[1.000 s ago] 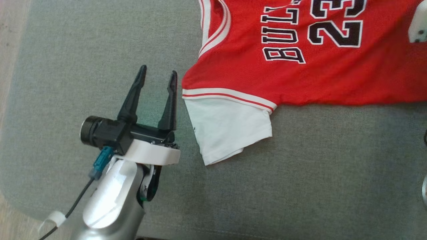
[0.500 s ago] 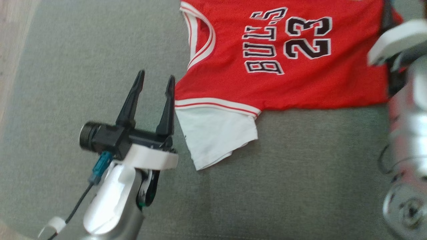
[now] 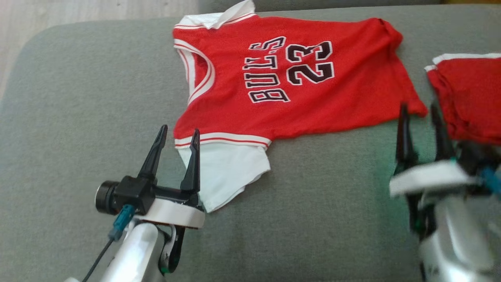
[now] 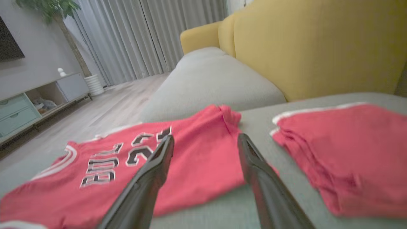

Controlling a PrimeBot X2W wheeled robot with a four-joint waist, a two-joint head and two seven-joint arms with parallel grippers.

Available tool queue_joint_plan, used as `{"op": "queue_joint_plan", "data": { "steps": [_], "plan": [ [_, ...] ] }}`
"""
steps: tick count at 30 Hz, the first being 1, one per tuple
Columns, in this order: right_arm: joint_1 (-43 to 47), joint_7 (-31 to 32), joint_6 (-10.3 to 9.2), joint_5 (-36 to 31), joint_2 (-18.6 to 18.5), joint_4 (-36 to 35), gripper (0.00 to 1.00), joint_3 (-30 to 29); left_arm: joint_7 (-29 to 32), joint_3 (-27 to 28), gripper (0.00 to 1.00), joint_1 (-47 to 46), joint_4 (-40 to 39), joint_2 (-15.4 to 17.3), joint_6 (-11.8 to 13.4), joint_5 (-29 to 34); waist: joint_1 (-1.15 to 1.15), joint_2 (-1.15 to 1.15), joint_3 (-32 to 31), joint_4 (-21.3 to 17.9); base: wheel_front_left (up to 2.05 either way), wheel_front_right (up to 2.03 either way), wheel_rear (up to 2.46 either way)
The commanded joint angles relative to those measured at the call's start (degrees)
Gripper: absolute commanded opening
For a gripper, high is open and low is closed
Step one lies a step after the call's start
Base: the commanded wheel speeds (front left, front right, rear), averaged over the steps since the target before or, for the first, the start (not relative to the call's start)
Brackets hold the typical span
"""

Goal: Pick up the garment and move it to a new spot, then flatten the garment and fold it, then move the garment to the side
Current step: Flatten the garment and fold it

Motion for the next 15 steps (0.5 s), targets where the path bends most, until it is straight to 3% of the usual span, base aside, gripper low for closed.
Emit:
{"op": "queue_joint_plan", "data": {
  "steps": [1,11,15],
  "plan": [
    [0.2,-0.6,-0.04,0.9,0.5,-3.6,1.00,2.4,-0.3,2.2,1.00,-1.6,-1.3,0.8,0.1,0.0,0.02,0.00,0.4,-1.0,0.00,0.00,0.00],
    [3.7,-0.5,-0.04,1.8,0.5,-11.4,1.00,4.6,4.2,2.5,1.00,-5.3,3.8,3.2,0.0,-0.1,0.02,0.00,4.4,-4.9,0.00,0.00,0.00],
    [4.3,-0.4,-0.04,2.0,0.5,-12.5,1.00,5.1,6.6,3.7,1.00,-7.7,8.4,4.3,1.7,0.0,0.02,0.00,6.2,-6.1,0.00,0.00,0.00]
  ]
}}
